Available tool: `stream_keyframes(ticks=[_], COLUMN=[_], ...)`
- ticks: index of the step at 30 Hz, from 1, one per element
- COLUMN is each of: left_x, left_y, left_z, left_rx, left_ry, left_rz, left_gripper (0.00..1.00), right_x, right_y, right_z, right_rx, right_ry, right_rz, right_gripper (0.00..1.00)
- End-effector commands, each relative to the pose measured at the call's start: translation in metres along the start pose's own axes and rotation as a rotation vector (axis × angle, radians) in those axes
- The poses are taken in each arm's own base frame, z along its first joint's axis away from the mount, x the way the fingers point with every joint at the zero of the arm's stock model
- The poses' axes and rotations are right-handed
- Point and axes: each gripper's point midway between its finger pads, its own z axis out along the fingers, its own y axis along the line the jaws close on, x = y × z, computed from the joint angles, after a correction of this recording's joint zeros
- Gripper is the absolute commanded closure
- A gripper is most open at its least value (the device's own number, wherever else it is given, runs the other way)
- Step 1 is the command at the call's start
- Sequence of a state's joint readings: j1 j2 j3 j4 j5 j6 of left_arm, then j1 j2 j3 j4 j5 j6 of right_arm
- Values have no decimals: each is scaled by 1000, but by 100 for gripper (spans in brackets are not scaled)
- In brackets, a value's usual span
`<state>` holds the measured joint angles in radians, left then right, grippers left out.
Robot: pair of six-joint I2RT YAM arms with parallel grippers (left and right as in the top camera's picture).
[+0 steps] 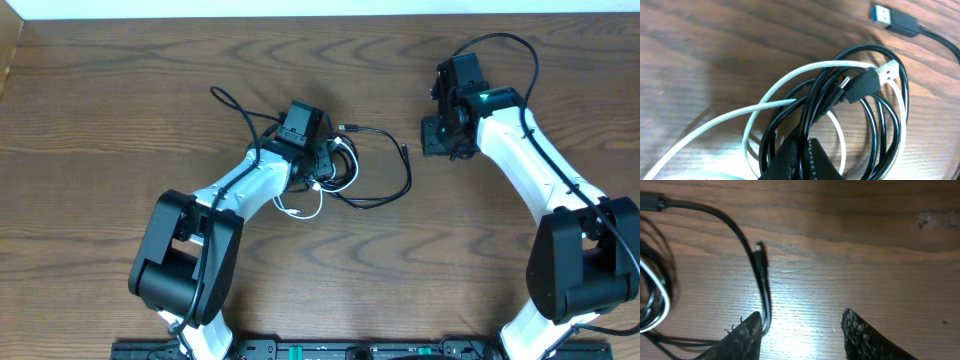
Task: Untangle cables
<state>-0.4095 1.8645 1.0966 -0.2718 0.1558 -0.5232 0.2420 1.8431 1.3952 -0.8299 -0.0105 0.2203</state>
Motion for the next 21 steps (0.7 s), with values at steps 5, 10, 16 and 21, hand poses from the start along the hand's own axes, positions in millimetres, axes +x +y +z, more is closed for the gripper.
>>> stream_keyframes(ticks=[5,10,16,21], left_x=[9,3,2,4], left_y=[-39,-67,-85,-85], left_z=[-4,-15,-25,-25], left_rx=[224,414,532,535], left_ry=[52,42,45,54], left_rz=[254,286,300,296], left_gripper=[93,93,93,92], right_x=[4,5,7,6], right_y=[33,43,62,71], right_z=[1,1,6,13], right_rx=[-138,-202,-322,-378], right_ry=[11,11,-5,-38], right_rz=[-89,-91,-99,-108], right_gripper=[70,94,92,93])
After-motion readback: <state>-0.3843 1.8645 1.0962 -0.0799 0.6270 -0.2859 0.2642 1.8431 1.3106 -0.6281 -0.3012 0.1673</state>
